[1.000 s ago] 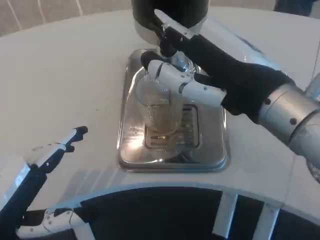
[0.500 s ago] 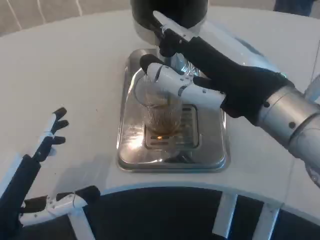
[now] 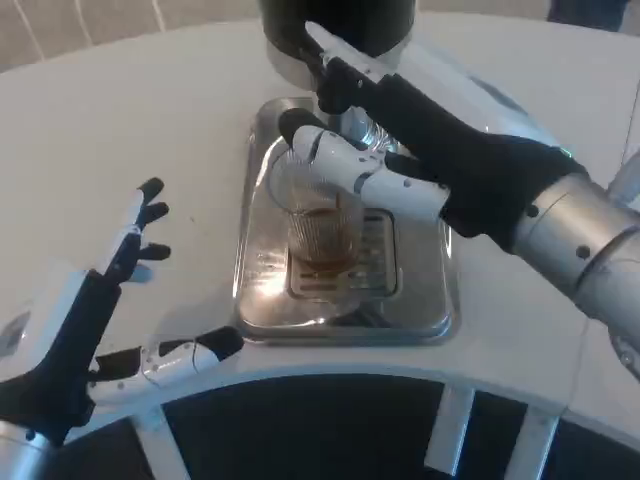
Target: Grasp the cup under the faucet to collect the drink, then remove the cup.
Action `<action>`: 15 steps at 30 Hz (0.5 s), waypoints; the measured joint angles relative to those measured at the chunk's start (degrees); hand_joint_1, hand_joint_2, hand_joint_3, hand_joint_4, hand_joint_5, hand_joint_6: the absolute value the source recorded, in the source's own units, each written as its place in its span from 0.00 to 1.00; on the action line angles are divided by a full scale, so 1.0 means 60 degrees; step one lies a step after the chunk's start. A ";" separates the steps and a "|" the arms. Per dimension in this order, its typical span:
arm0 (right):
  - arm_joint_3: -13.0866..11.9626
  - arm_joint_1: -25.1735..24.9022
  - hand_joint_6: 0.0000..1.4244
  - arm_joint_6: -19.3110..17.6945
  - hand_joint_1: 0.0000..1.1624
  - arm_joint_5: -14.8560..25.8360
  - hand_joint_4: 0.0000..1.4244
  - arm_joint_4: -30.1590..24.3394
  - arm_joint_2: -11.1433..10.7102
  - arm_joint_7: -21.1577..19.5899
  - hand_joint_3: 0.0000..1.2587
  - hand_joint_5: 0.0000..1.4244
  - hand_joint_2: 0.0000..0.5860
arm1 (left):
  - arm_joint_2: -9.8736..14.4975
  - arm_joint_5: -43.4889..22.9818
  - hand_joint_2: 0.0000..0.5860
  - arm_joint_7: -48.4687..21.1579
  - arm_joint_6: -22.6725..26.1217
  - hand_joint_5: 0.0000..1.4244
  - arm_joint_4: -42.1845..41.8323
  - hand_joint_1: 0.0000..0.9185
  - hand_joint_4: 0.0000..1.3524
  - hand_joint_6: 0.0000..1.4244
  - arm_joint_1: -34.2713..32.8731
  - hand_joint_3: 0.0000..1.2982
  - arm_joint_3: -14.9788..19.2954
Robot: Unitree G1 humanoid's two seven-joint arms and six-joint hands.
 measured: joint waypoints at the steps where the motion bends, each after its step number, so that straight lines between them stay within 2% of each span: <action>1: -0.0001 0.0001 0.00 0.0000 0.00 -0.0003 0.00 0.0000 0.0008 0.0001 0.00 0.00 0.79 | -0.0070 0.0016 0.05 0.0000 0.0067 0.19 0.0064 0.36 0.00 0.24 -0.0091 0.00 -0.0068; 15: -0.0104 0.0030 0.00 -0.0094 0.00 -0.0008 0.00 0.0103 0.0043 0.0008 0.00 0.00 0.79 | -0.0402 0.0349 0.07 0.0140 0.0435 0.19 0.1234 0.37 0.00 0.23 -0.1206 0.00 -0.0451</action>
